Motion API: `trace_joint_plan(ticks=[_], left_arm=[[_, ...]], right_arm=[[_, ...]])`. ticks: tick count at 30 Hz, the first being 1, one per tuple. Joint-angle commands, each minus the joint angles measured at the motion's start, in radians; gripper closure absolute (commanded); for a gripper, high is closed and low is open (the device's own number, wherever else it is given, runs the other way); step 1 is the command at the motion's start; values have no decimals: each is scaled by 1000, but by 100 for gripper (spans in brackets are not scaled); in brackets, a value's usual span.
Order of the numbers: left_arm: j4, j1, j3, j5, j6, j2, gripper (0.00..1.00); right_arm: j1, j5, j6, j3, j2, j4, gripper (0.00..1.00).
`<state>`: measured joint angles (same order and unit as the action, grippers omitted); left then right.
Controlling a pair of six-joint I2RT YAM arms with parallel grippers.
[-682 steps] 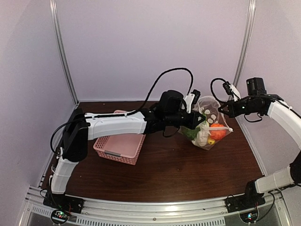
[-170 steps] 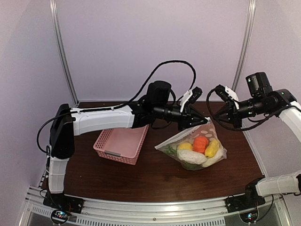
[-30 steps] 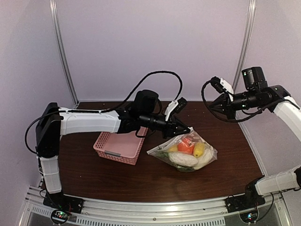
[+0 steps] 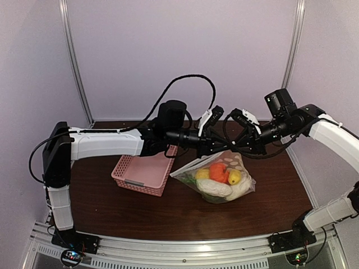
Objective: Place the food in the zip-top bag and seal the zipper
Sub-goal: Pick up the zipper food storage bag from the center of the board.
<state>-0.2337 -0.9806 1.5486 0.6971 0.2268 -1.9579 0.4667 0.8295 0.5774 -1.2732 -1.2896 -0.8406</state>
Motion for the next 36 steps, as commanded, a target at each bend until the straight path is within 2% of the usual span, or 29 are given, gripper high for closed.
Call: trace_joint_plan(ticks=[1,3,4,5,8,10,13,22,25,26,28,30,36], left_arm=[[-30,6,36,21,3,-17,100],[-32,6,36,21,6,-18,100],[-32,5,36,20,8,-18,100],[-29,6,37,14,9,-20,100],[44,5,56,-47,-5,-24,100],[94,6,59,-80,-30,-22,100],[123,5,40,-95,-38,-13,100],[192,8,-26,-132,-43,30,100],[188,11,-53,-129,-44,41,100],[184,11,-52,-125,-46,41,100],[152,12,-48,-112,-40,41,100],[109,12,-42,-96,-34,41,100],[5,11,-21,-57,-16,40,100]], right_arm=[[10,-10,-5,-35,2,8,85],[10,-14,-8,-35,8,16,90],[10,-25,-13,-36,12,23,99],[10,-56,-29,-36,17,44,100],[8,-166,-69,-8,73,138,100],[-14,-189,-88,-21,88,141,100],[-68,-178,-120,-14,103,172,100],[-109,-167,-137,30,115,213,100],[-109,-107,-128,31,98,187,100],[-109,-79,-106,32,88,167,99],[-97,-32,-55,48,72,131,75],[-69,-22,5,55,58,88,64],[-1,-18,53,21,25,29,59]])
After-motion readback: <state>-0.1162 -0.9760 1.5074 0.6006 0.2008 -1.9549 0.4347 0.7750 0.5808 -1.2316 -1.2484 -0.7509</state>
